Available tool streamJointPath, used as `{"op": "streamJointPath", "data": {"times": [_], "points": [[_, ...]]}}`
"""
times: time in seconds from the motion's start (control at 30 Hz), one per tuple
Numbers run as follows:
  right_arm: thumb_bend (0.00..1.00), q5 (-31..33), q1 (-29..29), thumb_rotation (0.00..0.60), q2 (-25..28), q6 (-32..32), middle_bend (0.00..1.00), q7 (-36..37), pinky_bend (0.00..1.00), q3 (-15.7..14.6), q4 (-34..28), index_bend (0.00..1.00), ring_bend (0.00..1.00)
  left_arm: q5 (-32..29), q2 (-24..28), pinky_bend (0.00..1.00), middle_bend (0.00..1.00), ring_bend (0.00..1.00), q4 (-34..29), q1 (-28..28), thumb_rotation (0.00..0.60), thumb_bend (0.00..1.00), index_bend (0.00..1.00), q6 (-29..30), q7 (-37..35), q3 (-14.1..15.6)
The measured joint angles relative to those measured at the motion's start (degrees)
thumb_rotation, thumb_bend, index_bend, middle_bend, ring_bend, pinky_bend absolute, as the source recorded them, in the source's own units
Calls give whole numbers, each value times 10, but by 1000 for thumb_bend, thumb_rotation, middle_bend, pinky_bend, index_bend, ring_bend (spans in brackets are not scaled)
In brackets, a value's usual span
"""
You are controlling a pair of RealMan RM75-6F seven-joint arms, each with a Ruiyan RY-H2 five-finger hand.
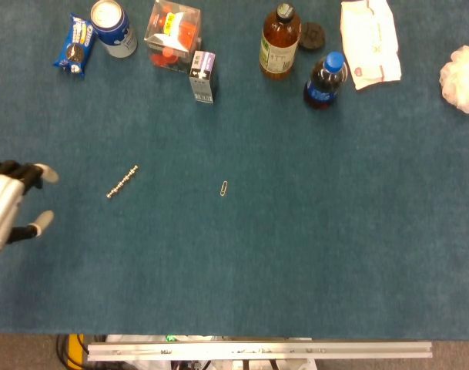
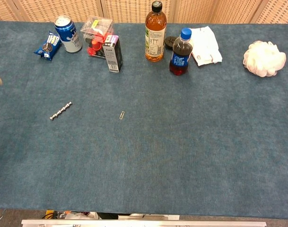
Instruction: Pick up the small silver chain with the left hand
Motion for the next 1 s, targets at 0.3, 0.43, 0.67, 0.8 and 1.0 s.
{"op": "streamJointPath", "data": {"times": [0.3,0.43,0.67,0.8,1.0], "points": [[233,9,-5,600,-2,2,430,2,564,-1,3,344,420,-2,-11,463,728,627,12,-96,600,223,374,-139,12,-9],[233,13,-8,600,-2,3,430,6,564,-1,6,344,421,-23,-31,527,814,716,32,-137,600,223,375,-195,20,-19],[233,20,-12,600,-6,5,430,15,564,-2,15,344,421,-86,-82,553,824,726,63,-172,600,223,381,-238,49,-34],[233,22,-12,600,-9,2,430,23,564,-2,24,344,421,-118,-121,554,828,728,79,-174,600,223,379,-231,77,-40],[233,26,-14,600,-13,1,430,36,564,-2,37,344,422,-136,-167,554,829,729,107,-168,600,223,345,-202,107,-36]]}}
